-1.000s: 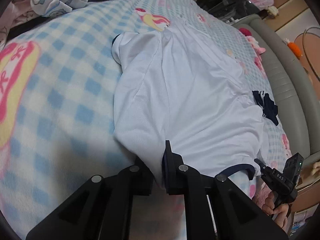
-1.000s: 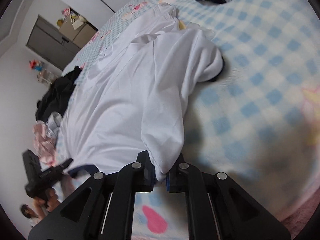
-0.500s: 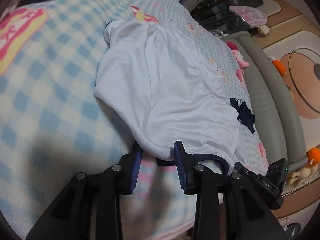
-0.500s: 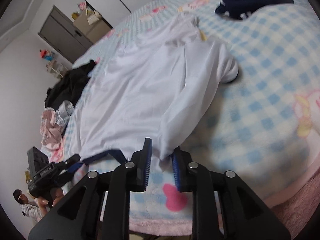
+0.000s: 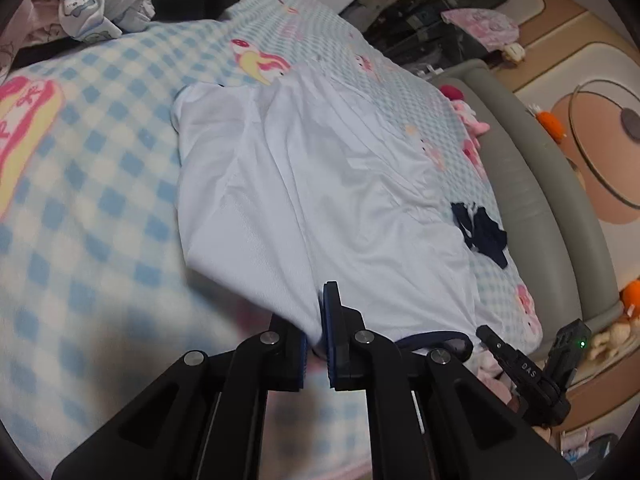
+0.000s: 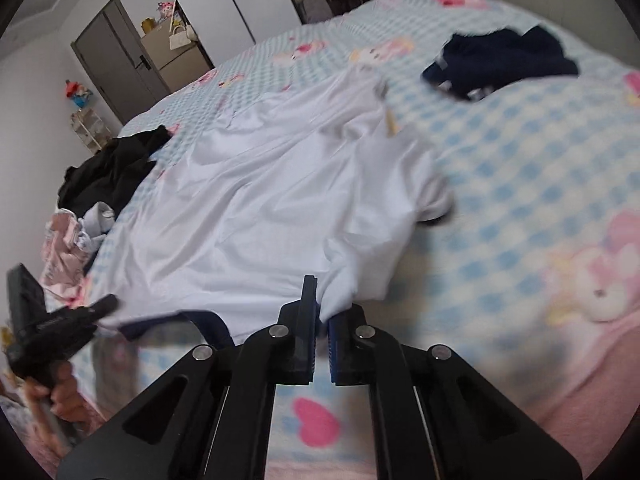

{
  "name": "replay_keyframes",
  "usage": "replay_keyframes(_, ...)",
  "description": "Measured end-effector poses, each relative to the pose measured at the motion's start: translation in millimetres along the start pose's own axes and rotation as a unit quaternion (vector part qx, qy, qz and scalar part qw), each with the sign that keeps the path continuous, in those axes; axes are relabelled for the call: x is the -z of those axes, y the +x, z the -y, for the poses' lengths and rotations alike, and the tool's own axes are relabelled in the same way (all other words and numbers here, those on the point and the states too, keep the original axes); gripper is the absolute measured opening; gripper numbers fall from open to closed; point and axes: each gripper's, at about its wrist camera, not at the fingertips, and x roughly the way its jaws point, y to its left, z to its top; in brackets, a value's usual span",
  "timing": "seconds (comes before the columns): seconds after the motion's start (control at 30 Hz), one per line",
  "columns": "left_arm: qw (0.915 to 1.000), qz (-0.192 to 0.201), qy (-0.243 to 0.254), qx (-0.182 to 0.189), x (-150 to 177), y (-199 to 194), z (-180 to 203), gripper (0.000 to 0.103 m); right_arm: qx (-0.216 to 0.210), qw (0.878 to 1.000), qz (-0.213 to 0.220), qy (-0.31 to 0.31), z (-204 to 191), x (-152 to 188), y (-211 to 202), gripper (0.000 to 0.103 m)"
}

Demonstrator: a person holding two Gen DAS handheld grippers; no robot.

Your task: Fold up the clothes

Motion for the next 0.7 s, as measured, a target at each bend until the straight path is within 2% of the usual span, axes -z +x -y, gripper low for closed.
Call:
replay_keyframes(0.13, 0.9995, -0.02, 0.022, -0.013, 20, 0, -1, 0.008, 0.024, 0.999, -0.01, 0.02, 19, 15, -14, 0.003)
replay_keyframes(0.23, 0.9992, -0.037, -0.014, 0.0, 25, 6, -21, 0.015, 0.034, 0.997, -0.051, 0.046, 33, 30, -3, 0.003)
replay_keyframes(0.3, 0.9977, -0.04, -0.049, 0.026, 21, 7, -33, 0.019, 0.014, 0.995, -0.067, 0.071, 39, 36, 1, 0.005)
replay_keyframes(0.33, 0.9972, -0.032, -0.058, 0.036, 17, 5, -34, 0.023, -0.004, 0.995, -0.058, 0.078, 38, 35, -2, 0.006)
replay_keyframes(0.4, 0.9968, -0.013, -0.067, 0.042, 7, 2, -36, 0.05, -0.038, 0.994, -0.038, 0.092, 38, 31, -10, 0.006)
replay_keyframes(0.47, 0.9971, 0.002, -0.07, 0.029, -5, 4, -38, 0.052, -0.055, 0.995, -0.023, 0.086, 33, 22, -13, 0.024)
replay_keyframes(0.5, 0.9974, 0.005, -0.071, 0.016, -12, 7, -38, 0.052, -0.06, 0.995, -0.018, 0.081, 31, 17, -12, 0.039)
replay_keyframes(0.63, 0.9965, 0.019, -0.078, -0.024, -38, 21, -43, 0.052, -0.037, 0.996, -0.032, 0.07, 32, -1, 12, 0.042)
replay_keyframes(0.7, 0.995, 0.023, -0.088, -0.043, -47, 28, -50, 0.052, -0.033, 0.995, -0.035, 0.092, 37, -7, 22, 0.042)
